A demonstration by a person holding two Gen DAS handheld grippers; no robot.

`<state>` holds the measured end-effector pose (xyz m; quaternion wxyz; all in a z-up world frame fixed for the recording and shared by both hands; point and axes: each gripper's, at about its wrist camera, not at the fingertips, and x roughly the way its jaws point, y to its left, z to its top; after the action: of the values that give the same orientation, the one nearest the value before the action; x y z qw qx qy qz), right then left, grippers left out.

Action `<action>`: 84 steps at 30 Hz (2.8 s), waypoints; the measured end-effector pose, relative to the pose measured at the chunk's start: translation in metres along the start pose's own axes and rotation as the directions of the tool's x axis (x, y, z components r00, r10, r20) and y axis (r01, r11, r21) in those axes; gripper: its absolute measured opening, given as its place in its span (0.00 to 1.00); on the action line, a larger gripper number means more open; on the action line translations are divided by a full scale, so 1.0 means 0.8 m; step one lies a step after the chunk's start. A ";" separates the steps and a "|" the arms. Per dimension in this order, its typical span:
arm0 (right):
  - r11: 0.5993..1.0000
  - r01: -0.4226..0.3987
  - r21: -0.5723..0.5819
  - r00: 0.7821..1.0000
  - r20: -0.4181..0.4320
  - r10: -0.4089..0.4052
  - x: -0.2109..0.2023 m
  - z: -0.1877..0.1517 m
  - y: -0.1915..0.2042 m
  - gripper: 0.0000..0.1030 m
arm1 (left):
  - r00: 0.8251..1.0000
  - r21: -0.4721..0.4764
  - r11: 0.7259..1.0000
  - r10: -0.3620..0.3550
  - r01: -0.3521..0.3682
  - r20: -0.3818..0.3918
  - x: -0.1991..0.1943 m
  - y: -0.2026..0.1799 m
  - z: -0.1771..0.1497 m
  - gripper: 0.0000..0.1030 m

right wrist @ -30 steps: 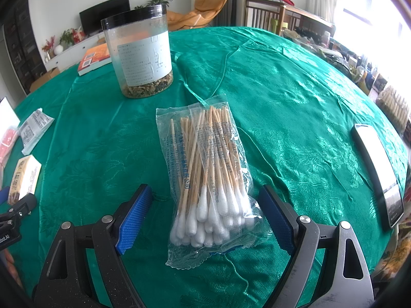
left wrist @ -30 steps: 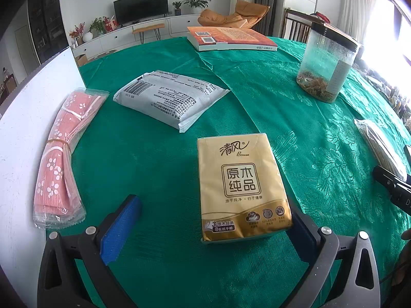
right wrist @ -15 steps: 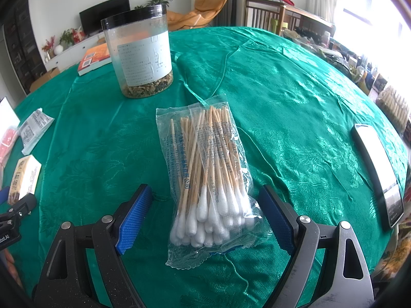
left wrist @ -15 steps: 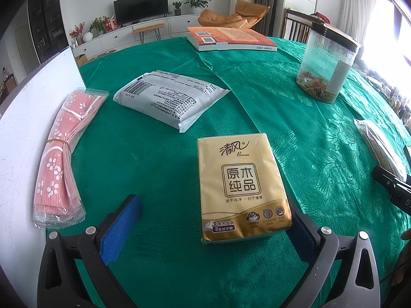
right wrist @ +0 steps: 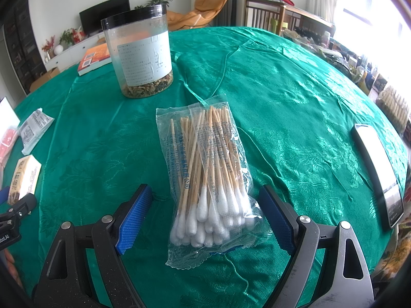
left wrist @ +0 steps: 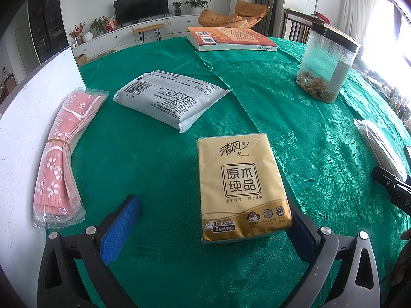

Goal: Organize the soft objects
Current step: 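Move the left gripper to the yellow tissue pack and line up around it, then grasp the yellow tissue pack with the left gripper while the right gripper grasps the cotton swab bag, then carry the tissue pack and swab bag into the white box and open both grippers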

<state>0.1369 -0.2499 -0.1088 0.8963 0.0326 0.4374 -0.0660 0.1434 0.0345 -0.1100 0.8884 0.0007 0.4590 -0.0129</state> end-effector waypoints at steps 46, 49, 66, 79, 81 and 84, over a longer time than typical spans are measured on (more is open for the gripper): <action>0.993 -0.115 -0.010 0.990 -0.088 0.113 -0.001 0.014 -0.013 0.84 | 0.993 0.075 0.993 -0.085 0.092 -0.086 -0.025 -0.010 0.002 1.00; 0.987 -0.077 -0.141 0.987 -0.149 0.056 0.006 0.022 -0.001 0.84 | 0.993 0.101 0.991 -0.079 0.088 -0.087 -0.025 -0.024 0.007 1.00; 0.988 -0.151 0.041 0.980 -0.128 0.155 0.090 0.166 -0.063 0.31 | 0.994 -0.013 0.994 -0.108 0.108 0.009 -0.044 -0.005 0.067 0.54; 0.960 -0.281 0.001 0.958 0.060 0.280 -0.043 0.219 -0.015 0.31 | 0.978 -0.161 0.977 -0.114 0.142 0.174 -0.197 0.123 0.053 0.54; 0.931 -0.355 -0.088 0.930 0.072 0.361 -0.092 0.208 0.039 0.31 | 0.983 -0.182 0.979 -0.062 0.094 0.173 -0.217 0.154 0.040 0.54; 0.829 -0.519 -0.210 0.845 0.022 0.535 -0.163 0.168 0.146 0.31 | 0.984 -0.212 0.976 0.077 -0.042 0.162 -0.256 0.214 0.008 0.54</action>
<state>0.1794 -0.1387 0.0765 0.8951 0.0611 0.3796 0.2258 0.0346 0.2105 0.0588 0.9192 -0.0793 0.3807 0.0618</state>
